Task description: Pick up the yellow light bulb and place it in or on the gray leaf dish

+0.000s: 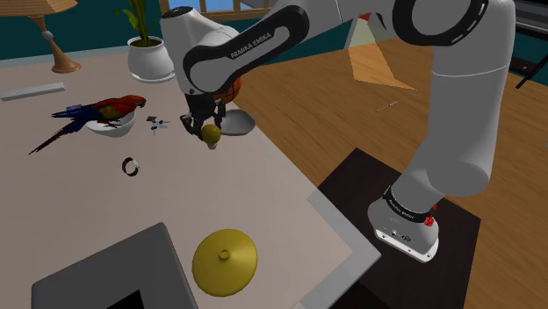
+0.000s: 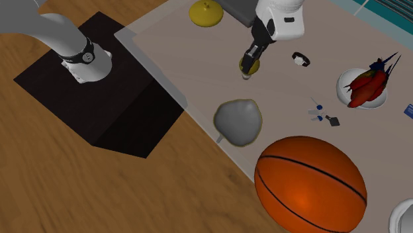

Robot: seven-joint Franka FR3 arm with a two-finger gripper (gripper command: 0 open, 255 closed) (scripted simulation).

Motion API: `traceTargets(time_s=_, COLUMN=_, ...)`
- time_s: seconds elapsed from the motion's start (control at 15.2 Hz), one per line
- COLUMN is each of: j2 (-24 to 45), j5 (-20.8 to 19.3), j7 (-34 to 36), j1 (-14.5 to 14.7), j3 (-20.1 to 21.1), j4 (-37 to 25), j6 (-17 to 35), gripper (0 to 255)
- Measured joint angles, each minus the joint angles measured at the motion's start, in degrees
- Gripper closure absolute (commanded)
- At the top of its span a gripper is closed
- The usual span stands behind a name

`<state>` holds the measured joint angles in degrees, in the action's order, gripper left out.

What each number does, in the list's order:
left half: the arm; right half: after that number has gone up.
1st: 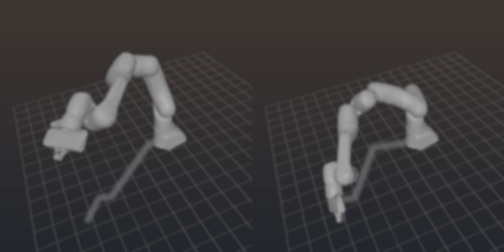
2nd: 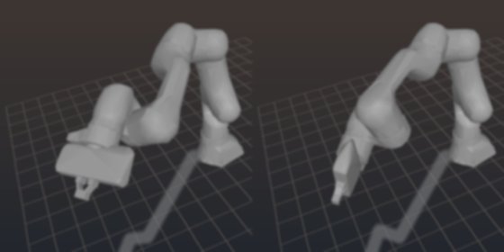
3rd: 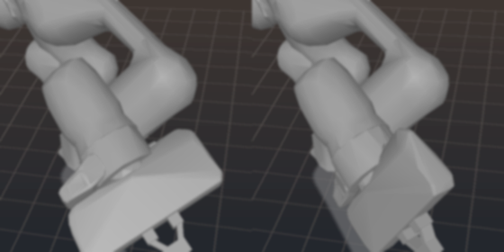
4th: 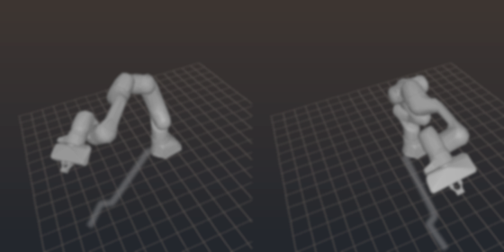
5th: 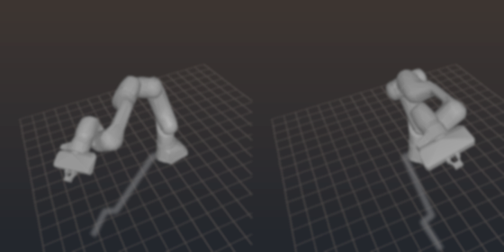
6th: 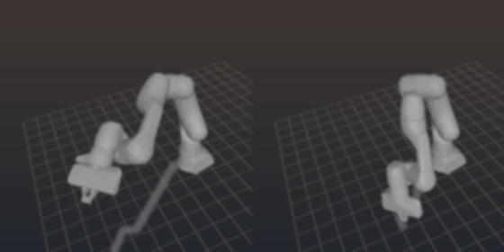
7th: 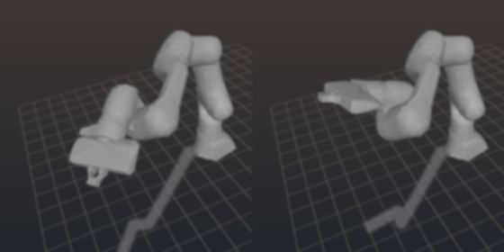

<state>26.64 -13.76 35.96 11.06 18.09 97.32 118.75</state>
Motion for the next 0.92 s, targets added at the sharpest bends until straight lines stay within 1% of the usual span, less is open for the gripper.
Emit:
traceTargets(time_s=0.79, j2=-3.6, j5=1.7, j7=-1.4, j1=-0.3, j3=0.7, j4=-4.0, j6=-7.3, gripper=255)
traceTargets(time_s=0.92, j2=-3.9, j5=1.9, j7=-2.9, j1=-1.3, j3=0.4, j4=-4.5, j6=-8.0, gripper=255)
